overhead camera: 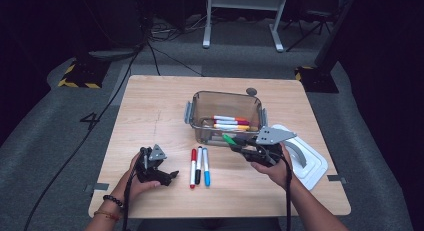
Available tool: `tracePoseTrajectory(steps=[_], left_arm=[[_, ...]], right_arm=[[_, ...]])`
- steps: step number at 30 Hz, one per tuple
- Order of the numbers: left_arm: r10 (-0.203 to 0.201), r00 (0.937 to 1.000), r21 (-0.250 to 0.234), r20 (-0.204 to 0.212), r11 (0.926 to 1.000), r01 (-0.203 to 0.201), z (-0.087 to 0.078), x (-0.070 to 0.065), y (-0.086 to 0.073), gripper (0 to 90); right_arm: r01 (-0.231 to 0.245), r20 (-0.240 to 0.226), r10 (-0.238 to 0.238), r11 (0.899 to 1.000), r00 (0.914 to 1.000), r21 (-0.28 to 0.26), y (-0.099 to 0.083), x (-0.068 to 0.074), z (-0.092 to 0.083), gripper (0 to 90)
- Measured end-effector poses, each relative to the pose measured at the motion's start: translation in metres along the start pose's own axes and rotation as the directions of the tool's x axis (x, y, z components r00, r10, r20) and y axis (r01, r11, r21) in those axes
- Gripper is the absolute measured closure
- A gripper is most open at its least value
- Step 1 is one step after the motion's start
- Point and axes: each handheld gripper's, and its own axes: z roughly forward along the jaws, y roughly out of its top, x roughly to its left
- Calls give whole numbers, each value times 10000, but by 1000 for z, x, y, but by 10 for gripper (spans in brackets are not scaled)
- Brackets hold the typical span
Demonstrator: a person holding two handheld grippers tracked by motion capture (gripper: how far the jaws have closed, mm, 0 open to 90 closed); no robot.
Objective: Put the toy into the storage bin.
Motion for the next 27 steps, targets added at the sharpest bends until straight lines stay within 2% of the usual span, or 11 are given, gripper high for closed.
tracePoseTrajectory(steps=[5, 11, 19, 25, 27], left_arm=[[6, 10000, 2, -1, 10000, -6, 0, 0, 0, 58], [-1, 10000, -2, 8, 10000, 1, 0, 0, 0, 58], [-1, 10000, 3, 1, 10000, 1, 0, 0, 0, 58], [-3, 10000, -1, 8, 10000, 3, 0, 0, 0, 58], [-5, 10000, -2, 9, 10000, 5, 0, 0, 0, 58]], right_arm=[[147, 186, -139, 9990, 9997, -430, 23, -7, -27, 746], [410, 334, -394, 9980, 9987, -485, 50, -22, -40, 746], [620, 298, -616, 9980, 9977, -118, 78, -41, -29, 746], [647, 418, -666, 9969, 9969, 459, 89, -58, -9, 746], [647, 323, -669, 9958, 9972, 646, 92, -63, 0, 746]])
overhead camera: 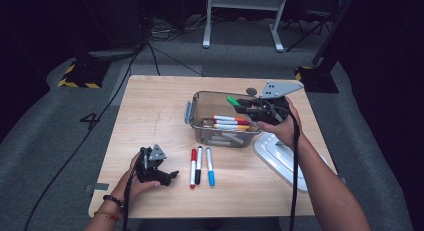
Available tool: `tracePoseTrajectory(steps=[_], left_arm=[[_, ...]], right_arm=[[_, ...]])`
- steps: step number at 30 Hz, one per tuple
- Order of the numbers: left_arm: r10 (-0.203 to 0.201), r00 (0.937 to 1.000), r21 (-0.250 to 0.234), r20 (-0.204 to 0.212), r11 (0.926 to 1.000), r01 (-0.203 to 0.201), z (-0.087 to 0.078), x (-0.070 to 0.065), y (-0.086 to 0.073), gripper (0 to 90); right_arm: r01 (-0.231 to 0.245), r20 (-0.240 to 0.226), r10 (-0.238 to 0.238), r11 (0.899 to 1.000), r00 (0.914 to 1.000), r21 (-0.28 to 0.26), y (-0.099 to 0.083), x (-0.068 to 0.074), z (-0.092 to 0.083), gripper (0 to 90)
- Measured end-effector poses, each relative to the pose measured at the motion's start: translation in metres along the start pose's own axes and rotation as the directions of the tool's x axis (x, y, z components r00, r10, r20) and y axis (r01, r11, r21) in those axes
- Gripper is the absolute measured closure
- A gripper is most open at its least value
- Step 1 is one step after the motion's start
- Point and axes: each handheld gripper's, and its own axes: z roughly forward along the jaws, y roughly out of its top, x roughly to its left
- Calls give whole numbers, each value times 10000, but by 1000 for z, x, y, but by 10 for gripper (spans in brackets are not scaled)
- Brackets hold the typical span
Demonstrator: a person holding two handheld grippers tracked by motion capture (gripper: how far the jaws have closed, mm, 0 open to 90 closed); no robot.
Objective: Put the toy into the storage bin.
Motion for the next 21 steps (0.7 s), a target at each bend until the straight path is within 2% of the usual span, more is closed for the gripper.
tracePoseTrajectory(steps=[9, 13, 16, 20, 21], left_arm=[[19, 10000, 23, 7, 10000, -19, 0, 0, 0, 58], [93, 10000, 44, -14, 9999, -93, 0, 0, 1, 56], [89, 10000, 41, -5, 10000, -89, 0, 1, 1, 56], [95, 10000, 44, -9, 9999, -95, 0, 1, 1, 56], [91, 10000, 41, -10, 10000, -91, 0, 0, 1, 56]], right_arm=[[150, -645, -99, 9967, 9979, 802, 3, -10, 37, 746], [206, -816, -84, 9885, 9966, 1499, -2, -17, 54, 745], [300, -967, -99, 9775, 9953, 2089, -8, -21, 65, 745], [496, -1083, -187, 9558, 9939, 2898, -15, -24, 79, 746], [612, -1154, -258, 9471, 9930, 3151, -18, -25, 83, 745]])
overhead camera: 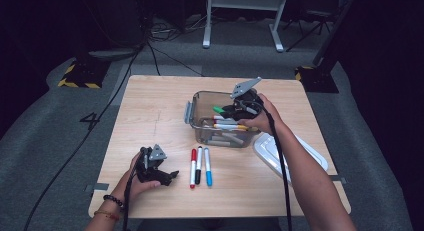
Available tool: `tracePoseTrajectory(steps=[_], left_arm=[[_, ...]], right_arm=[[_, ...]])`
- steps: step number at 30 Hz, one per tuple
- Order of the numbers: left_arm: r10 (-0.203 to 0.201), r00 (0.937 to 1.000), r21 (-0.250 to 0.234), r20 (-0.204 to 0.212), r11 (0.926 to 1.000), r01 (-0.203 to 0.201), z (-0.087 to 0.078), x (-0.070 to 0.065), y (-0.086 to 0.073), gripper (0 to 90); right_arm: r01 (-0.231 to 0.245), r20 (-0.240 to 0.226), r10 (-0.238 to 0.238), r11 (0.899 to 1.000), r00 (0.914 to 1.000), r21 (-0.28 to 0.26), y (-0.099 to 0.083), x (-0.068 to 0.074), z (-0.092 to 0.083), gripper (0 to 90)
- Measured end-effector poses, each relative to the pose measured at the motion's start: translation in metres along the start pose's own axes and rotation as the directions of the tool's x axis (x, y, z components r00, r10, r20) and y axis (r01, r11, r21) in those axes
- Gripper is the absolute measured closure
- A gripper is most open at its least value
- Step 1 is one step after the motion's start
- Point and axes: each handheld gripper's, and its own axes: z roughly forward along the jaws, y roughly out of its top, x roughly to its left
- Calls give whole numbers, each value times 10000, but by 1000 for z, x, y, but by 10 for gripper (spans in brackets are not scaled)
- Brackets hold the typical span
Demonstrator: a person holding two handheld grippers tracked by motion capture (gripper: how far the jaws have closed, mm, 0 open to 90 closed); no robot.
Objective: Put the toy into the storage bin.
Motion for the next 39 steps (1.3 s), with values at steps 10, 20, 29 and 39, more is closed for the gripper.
tracePoseTrajectory(steps=[10, 20, 29, 39], left_arm=[[12, 10000, -3, 7, 10000, -12, 0, 0, 0, 56], [13, 10000, -3, 7, 10000, -13, 0, 0, 0, 56], [9, 10000, -6, 7, 10000, -9, 0, 0, 0, 56], [15, 10000, -1, 6, 10000, -15, 0, 0, 0, 56]], right_arm=[[327, -832, -181, 9835, 9964, 1781, -9, -2, 22, 745], [879, -1254, -578, 9644, 9904, 2493, -10, 0, 38, 743], [662, -1123, -362, 9587, 9930, 2768, -9, 0, 41, 682], [-78, -578, 142, 9939, 9982, 1099, -10, 3, 22, 552]])
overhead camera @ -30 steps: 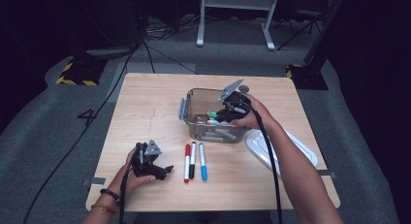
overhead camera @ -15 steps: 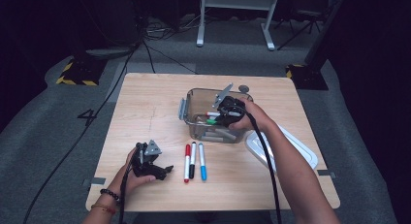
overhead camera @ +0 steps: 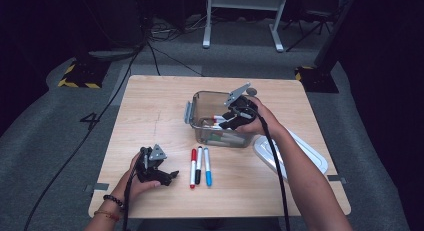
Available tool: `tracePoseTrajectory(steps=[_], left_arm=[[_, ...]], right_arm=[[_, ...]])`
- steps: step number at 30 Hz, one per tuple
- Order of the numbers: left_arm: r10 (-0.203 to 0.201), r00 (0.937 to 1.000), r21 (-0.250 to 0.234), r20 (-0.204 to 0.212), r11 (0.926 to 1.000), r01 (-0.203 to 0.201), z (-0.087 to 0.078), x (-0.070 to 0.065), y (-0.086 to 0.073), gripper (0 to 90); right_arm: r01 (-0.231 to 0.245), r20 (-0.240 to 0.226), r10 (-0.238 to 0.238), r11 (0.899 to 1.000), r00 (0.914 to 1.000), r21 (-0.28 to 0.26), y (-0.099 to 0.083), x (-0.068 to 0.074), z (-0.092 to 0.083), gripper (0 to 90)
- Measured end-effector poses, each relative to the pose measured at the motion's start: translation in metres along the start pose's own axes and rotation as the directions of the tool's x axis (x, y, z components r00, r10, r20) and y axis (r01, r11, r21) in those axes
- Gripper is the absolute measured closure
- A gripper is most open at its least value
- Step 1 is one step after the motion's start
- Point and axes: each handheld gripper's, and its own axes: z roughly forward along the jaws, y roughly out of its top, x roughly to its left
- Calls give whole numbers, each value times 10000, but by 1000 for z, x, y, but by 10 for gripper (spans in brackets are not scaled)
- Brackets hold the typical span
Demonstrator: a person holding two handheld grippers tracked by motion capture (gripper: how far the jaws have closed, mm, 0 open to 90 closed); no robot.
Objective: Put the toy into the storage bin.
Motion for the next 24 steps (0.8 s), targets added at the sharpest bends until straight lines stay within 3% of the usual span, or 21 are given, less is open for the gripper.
tracePoseTrajectory(steps=[7, 11, 19, 24], left_arm=[[-7, 10000, -4, 7, 10000, 7, 0, 0, 0, 56], [-4, 10000, -4, -3, 10000, 4, 0, 0, 0, 56], [-6, 10000, -5, -2, 10000, 6, 0, 0, 0, 56], [-6, 10000, -3, -2, 10000, 6, 0, 0, 0, 56]], right_arm=[[-276, 987, 415, 9901, 9943, -1378, 0, 15, -27, 390], [-376, 1006, 602, 9764, 9931, -2126, -5, 25, -44, 349], [-289, 1245, 686, 9548, 9898, -2958, -21, 48, -67, 307], [-6, 1436, 484, 9488, 9885, -3158, -33, 67, -73, 294]])
